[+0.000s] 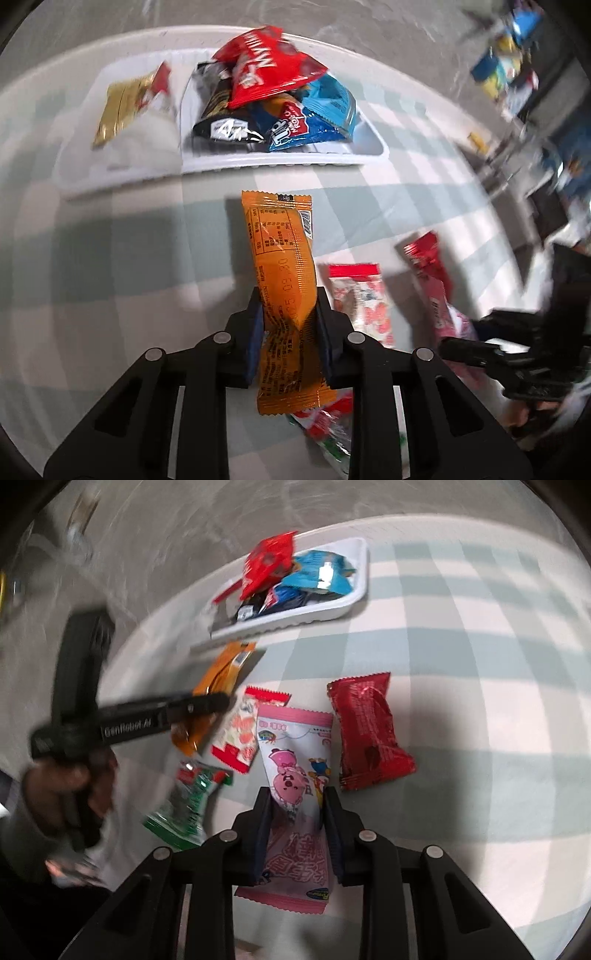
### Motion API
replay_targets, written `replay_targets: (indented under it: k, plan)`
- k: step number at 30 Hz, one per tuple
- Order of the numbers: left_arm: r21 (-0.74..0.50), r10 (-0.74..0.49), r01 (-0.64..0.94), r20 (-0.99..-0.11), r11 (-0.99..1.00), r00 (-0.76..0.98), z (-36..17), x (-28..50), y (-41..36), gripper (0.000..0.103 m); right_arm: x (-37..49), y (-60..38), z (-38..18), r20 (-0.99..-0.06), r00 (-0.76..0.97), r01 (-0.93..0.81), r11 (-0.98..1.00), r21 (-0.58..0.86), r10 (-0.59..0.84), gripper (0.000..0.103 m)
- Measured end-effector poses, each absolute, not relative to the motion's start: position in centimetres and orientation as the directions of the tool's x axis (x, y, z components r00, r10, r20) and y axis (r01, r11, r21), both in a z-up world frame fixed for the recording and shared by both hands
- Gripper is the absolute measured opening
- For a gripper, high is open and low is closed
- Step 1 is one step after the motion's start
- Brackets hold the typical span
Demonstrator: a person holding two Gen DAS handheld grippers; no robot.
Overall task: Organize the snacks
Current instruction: 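Carry the orange pack and pink pack into the white tray and release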
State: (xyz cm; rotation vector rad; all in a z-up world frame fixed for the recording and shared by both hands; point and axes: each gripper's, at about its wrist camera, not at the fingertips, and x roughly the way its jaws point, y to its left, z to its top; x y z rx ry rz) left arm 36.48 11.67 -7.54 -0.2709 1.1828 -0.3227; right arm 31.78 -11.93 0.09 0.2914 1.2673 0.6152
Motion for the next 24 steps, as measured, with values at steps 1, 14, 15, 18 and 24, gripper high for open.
replay_targets:
  k: [1, 14, 15, 18, 24]
  plan:
    - [-0.401, -0.407, 0.092, -0.848, 0.912, 0.340, -7.6, 36.4, 12.1, 0.023, 31.9, -12.3, 0.0, -0.782, 0.162, -0.248, 0.792, 0.558, 0.602, 0.030]
    - [-0.570, -0.528, 0.028, -0.742, 0.821, 0.413, -3.6, 34.9, 17.7, 0.023, 33.4, -14.4, -0.3, -0.606, 0.172, -0.046, 0.621, 0.782, 0.776, 0.030]
    - [-0.573, -0.530, 0.028, -0.738, 0.819, 0.418, -3.3, 34.8, 18.0, 0.023, 33.5, -14.4, -0.3, -0.598, 0.174, -0.036, 0.612, 0.790, 0.783, 0.030]
    - [-0.580, -0.530, 0.024, -0.726, 0.814, 0.439, -2.3, 34.9, 19.0, 0.023, 33.8, -14.7, -0.2, -0.584, 0.181, -0.022, 0.597, 0.802, 0.791, 0.030]
    - [-0.588, -0.520, 0.006, -0.712, 0.809, 0.472, -0.6, 35.1, 21.4, 0.023, 34.8, -14.4, 0.0, -0.566, 0.190, -0.010, 0.578, 0.816, 0.802, 0.030]
